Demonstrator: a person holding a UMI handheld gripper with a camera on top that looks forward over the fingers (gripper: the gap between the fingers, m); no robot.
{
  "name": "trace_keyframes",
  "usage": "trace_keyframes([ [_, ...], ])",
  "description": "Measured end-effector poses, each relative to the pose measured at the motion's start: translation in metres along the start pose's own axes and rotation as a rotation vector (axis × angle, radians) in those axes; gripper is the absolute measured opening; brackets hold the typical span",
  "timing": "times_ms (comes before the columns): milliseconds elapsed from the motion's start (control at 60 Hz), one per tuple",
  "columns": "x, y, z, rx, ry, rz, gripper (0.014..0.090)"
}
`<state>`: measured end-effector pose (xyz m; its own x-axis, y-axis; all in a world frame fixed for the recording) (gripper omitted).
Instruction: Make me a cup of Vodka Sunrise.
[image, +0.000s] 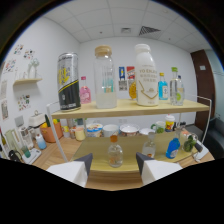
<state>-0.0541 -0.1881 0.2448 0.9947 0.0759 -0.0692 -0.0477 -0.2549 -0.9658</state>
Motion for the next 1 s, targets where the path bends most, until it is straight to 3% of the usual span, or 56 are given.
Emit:
trace_keyframes([
  [200, 0.0, 0.016, 0.072, -0.062, 0.05, -0.011, 0.0674],
  [317, 0.01, 0.034, 0.092, -0.111, 0.09, -0.039, 0.0511],
  [400, 0.01, 0.034, 0.094, -0.102, 0.074, -0.024, 0.0369],
  [683, 0.002, 0.02, 0.071, -0.079, 0.055, -0.034, 0.0358],
  [1000, -0.021, -0.009, -0.023, 0.005, -0.005, 0.016, 0.0356],
])
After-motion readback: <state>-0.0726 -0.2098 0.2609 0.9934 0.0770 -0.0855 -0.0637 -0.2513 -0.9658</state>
